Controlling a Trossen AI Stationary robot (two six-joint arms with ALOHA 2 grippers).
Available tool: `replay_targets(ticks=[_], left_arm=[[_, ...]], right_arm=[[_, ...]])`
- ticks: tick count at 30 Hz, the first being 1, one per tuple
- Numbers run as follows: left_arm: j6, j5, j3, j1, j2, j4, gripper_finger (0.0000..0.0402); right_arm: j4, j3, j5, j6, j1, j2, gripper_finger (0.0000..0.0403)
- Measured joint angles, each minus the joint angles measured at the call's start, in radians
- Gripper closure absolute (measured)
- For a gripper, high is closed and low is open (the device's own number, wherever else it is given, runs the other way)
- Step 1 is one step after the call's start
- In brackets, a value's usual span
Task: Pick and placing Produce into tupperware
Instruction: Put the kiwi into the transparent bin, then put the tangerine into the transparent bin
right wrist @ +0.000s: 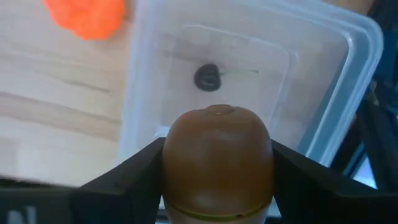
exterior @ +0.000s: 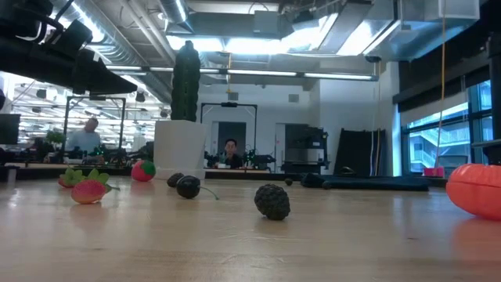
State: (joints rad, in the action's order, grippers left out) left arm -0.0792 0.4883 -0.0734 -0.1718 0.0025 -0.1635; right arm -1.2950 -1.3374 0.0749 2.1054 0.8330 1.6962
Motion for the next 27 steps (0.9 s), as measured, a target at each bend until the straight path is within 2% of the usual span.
replay_targets(ticks=[13, 21, 27], left_arm=[[0.045, 0.0, 0.0, 0.0, 0.0, 0.0, 0.0193], [0.047, 0.0, 0.0, 0.0, 0.0, 0.0, 0.0193], [0.046, 0.0, 0.0, 0.0, 0.0, 0.0, 0.0193]], right_arm=[[0.362, 0.284, 0.031, -0.013, 0.024, 0.0, 0.016], [0.364, 0.303, 0.032, -0.065, 0.024, 0.0, 0.0112], [0.361, 0.303, 0.044, -0.075, 0.022, 0.0, 0.0103]])
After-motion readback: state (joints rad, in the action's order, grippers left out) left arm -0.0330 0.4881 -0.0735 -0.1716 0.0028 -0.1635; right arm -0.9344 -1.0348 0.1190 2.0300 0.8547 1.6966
